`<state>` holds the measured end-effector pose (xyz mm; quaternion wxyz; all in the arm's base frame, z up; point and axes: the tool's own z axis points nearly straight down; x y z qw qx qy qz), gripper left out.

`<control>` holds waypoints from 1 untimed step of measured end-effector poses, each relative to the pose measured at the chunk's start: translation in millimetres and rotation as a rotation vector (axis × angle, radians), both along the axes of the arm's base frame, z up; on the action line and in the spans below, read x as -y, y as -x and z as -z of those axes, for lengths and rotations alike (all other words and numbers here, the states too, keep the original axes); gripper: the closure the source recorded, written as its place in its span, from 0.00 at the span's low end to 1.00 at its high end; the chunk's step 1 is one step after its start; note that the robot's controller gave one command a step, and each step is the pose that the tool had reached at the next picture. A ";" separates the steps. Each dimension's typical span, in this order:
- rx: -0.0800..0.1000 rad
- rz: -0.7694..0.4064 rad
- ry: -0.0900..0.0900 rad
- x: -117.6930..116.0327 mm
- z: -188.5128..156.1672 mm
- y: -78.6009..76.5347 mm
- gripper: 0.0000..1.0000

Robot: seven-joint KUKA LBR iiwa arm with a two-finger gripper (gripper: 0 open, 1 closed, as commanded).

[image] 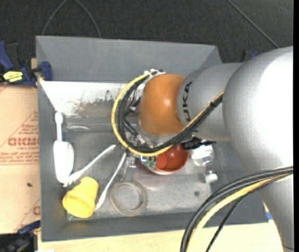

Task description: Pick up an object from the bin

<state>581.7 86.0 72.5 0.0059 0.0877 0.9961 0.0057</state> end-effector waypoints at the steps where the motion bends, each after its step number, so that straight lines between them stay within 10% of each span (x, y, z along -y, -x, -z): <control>1: 0.001 -0.089 0.005 -14.2 -1.6 -3.2 0.00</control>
Offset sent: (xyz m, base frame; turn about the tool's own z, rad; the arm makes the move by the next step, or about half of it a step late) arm 0.0013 0.0040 0.0005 -0.0295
